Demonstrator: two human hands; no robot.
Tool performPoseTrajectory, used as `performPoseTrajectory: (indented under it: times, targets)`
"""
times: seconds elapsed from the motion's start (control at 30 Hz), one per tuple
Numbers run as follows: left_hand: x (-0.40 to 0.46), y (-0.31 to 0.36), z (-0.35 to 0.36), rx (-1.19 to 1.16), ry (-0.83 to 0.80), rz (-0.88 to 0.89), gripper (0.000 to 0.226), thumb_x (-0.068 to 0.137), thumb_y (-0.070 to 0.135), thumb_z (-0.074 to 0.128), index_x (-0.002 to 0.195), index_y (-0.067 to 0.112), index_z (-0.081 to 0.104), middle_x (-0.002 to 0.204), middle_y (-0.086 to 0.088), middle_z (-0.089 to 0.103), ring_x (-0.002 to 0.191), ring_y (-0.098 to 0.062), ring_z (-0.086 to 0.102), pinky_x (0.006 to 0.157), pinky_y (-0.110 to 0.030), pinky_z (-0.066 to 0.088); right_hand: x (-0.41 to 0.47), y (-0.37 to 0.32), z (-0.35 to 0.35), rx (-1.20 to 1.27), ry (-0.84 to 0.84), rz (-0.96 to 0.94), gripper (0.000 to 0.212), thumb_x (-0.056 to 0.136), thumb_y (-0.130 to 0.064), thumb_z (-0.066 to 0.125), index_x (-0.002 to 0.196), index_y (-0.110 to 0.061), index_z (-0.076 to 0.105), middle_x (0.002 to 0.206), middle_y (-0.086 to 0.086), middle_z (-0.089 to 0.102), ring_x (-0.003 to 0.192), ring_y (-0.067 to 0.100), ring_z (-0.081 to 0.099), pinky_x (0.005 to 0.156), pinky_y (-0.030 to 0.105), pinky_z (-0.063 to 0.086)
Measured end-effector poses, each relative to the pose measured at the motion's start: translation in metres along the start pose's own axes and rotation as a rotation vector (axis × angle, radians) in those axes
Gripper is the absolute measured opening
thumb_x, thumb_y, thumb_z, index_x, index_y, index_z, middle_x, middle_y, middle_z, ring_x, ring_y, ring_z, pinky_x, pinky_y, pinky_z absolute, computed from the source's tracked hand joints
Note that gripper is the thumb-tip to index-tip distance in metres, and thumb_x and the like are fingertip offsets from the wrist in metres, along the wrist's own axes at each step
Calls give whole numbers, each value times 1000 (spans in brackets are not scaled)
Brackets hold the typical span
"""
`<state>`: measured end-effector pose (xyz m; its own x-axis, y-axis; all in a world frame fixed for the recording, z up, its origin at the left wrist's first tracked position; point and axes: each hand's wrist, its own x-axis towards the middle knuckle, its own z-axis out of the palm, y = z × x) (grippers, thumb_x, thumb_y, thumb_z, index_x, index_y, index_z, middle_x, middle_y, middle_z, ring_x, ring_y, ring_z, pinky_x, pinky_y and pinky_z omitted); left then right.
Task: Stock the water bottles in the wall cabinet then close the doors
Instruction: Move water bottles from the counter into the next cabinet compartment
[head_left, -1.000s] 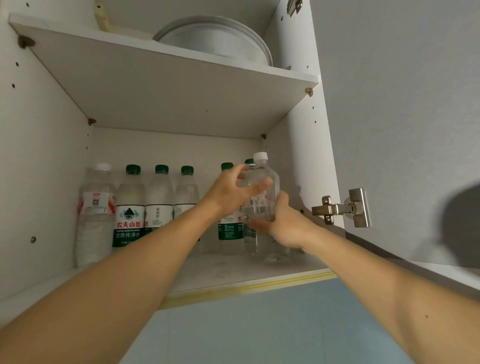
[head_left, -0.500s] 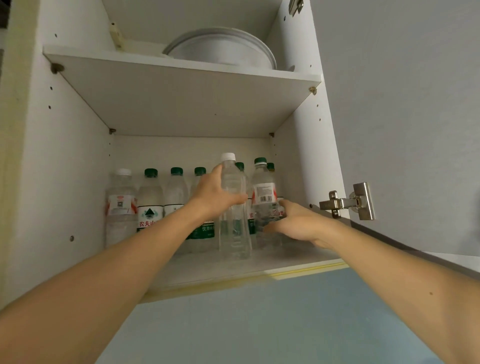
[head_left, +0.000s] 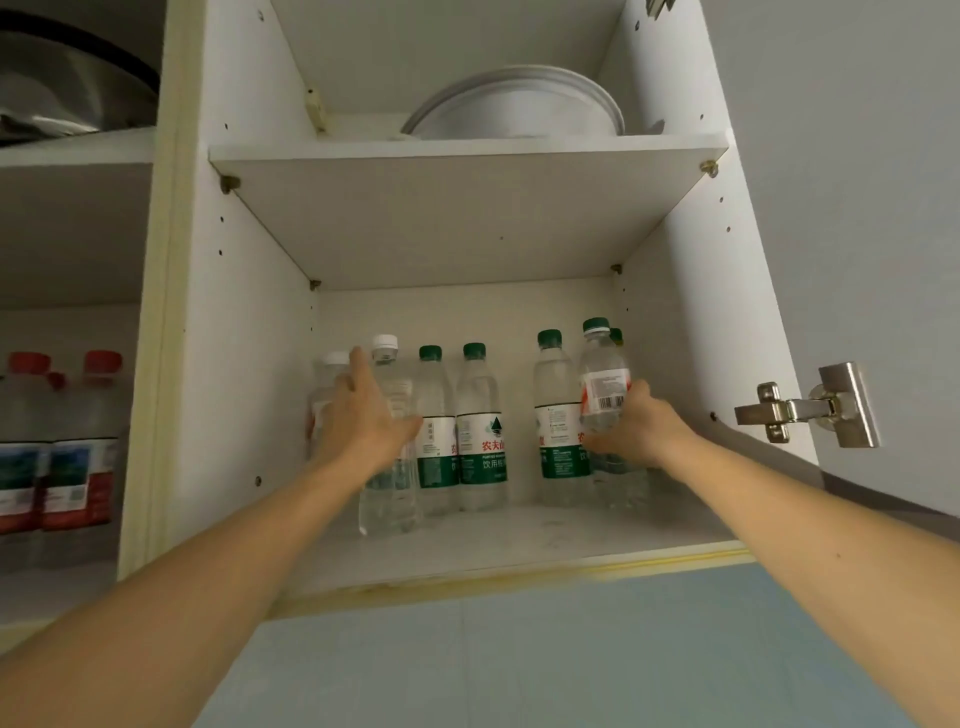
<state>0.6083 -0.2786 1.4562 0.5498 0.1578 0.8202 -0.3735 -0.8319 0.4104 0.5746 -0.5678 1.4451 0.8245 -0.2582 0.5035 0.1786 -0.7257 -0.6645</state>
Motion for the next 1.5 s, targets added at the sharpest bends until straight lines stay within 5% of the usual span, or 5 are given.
performPoseTrajectory:
  times: [0.17,0.4,0.87,1.3,1.5]
  targets:
    - [-2,17,3,233,244,286,116,72,57,81,156,19,11,154,-17,25,138,-39,31,112,-54,34,5,9,6,29,37,-44,84,83,-27,82,145,-8,29,143,16,51,127,35,56,103,48,52]
    - [14,96,60,-9,-25,521,79,91,39,70,155,18,28,152,-7,39,139,-24,35,112,-39,33,7,17,7,8,61,-105,85,83,-34,81,146,-9,30,141,15,53,125,33,58,102,46,53]
    - [50,115,119,-404,-529,216,107,78,41,84,158,25,15,149,-6,49,120,-19,52,89,-32,41,13,22,6,-15,83,-149,86,83,-37,80,147,-11,29,140,12,50,124,30,57,102,44,53]
    - [59,87,105,265,-177,398,104,78,73,65,153,12,27,148,-10,48,137,-31,33,108,-49,25,11,23,5,-36,93,-119,87,81,-34,81,148,-10,30,141,14,46,127,34,53,105,47,50]
    - [51,80,104,234,-195,494,119,77,68,71,159,33,-8,160,-7,32,146,-31,22,114,-53,18,7,20,6,-61,115,-144,80,80,-34,83,140,-13,34,134,12,59,116,32,63,97,47,55]
